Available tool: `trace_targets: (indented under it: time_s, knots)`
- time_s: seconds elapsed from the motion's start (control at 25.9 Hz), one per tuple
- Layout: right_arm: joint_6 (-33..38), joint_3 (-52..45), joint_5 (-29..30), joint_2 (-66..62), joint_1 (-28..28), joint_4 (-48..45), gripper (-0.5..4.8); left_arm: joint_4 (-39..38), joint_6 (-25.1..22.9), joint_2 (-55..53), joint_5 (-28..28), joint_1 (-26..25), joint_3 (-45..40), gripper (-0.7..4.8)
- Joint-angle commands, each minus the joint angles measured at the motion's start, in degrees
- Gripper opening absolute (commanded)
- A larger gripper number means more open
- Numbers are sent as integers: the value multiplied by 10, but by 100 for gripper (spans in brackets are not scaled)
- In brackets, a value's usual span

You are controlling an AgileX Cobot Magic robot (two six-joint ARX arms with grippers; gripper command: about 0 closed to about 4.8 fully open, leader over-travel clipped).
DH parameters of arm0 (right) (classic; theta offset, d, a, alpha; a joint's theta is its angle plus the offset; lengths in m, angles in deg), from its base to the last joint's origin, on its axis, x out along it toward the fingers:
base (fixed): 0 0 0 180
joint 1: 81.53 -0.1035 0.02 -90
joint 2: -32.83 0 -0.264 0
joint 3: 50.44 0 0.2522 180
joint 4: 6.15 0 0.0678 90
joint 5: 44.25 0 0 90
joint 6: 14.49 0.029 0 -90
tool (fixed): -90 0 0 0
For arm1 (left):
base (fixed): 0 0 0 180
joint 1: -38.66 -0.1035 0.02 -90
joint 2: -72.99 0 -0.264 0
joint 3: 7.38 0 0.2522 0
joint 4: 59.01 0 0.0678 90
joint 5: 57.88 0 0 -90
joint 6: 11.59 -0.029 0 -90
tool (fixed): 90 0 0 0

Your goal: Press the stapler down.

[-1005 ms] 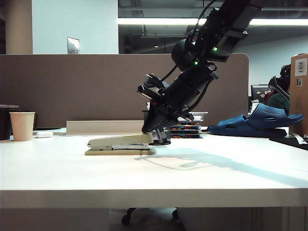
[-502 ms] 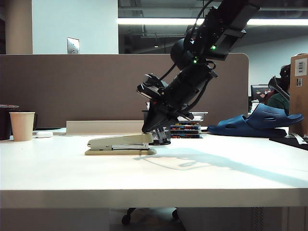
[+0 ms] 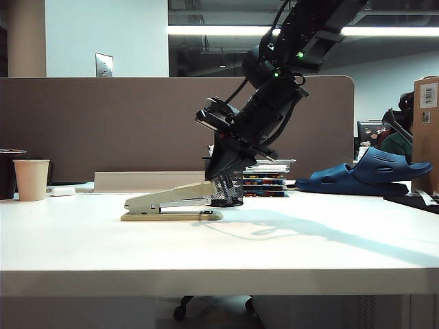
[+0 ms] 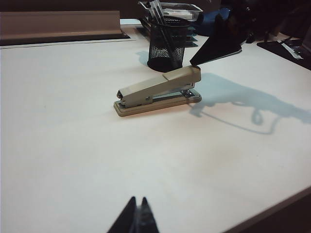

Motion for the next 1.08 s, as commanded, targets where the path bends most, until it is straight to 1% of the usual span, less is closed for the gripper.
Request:
trace_targets:
  time_s: [0.04,0.19,0.31,0.46,0.58,0.7,0.89,0.93,1.08]
  knots:
    - [-2,3,1,8,-1,-1,-9,-2,0,0,0,0,3,-6]
    - [-9,3,1,21,-1,-2,-9,-2,0,0,0,0,3,-5]
    - [-28,3,-2,41,1,-3,-9,-2,0,0,0,0,3,-6]
    - [-52,3,-42,90,9,-5,-9,0,0,0,0,0,3,-6]
    - [-54,3,-77,149,37,-5,-9,0,0,0,0,0,3,-6]
    - [-54,3,-94,184,55,-2,-9,1,0,0,-4,0,3,-6]
    - [-65,3,-122,246,96,-1,-9,4,0,0,-37,0,3,-6]
    - [-65,3,-127,269,110,-1,-9,7,0,0,-58,0,3,-6]
    - [-65,3,-140,316,137,4,-9,10,0,0,-102,0,3,-6]
